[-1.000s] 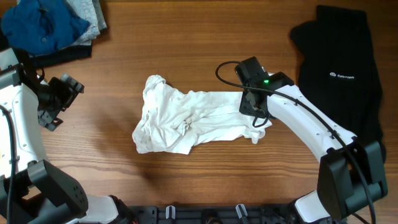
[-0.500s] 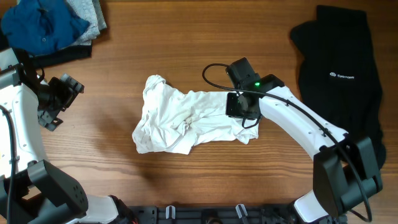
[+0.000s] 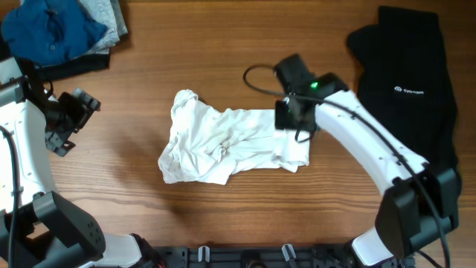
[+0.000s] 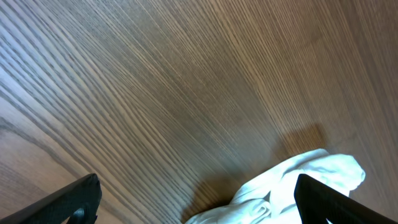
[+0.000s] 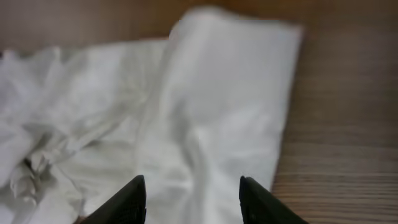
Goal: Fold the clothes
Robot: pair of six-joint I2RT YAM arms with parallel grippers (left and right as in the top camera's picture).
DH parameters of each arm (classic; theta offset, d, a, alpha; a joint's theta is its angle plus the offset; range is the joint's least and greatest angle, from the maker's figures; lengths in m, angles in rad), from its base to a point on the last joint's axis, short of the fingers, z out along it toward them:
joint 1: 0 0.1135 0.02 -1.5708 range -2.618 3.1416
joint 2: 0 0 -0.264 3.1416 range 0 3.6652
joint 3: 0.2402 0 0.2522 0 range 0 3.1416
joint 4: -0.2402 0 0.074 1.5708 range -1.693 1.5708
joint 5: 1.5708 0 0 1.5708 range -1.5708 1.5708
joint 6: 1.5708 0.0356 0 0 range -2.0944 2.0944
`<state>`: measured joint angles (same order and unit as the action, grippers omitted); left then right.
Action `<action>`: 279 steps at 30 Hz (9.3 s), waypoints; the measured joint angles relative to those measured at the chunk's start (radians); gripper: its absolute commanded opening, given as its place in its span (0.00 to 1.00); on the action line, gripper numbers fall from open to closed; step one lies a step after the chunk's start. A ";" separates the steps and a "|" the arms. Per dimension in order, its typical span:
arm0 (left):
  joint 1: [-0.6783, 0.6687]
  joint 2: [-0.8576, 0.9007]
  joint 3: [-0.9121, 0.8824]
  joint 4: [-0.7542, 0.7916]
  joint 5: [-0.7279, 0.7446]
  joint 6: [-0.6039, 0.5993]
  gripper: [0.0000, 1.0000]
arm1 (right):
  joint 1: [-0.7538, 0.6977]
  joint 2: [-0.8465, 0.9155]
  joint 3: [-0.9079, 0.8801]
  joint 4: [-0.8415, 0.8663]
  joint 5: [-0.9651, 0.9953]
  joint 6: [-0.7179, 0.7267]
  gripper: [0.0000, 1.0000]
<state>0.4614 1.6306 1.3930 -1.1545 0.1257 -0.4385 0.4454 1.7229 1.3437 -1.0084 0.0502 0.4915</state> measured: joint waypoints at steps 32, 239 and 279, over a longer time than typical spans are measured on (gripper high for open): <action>0.000 0.000 0.000 0.003 0.000 0.000 1.00 | -0.125 0.254 0.065 0.155 -0.261 -0.082 0.18; -0.800 0.493 0.478 -0.354 0.033 0.042 0.11 | -0.224 -0.068 0.003 0.027 -0.192 -0.157 1.00; -0.299 0.478 0.321 -0.273 0.036 0.255 0.92 | -0.221 -0.068 0.003 0.108 -0.331 -0.158 1.00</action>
<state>0.1623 2.1086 1.7142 -1.4277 0.1616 -0.1833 0.2245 1.6547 1.3464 -0.9001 -0.2806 0.3340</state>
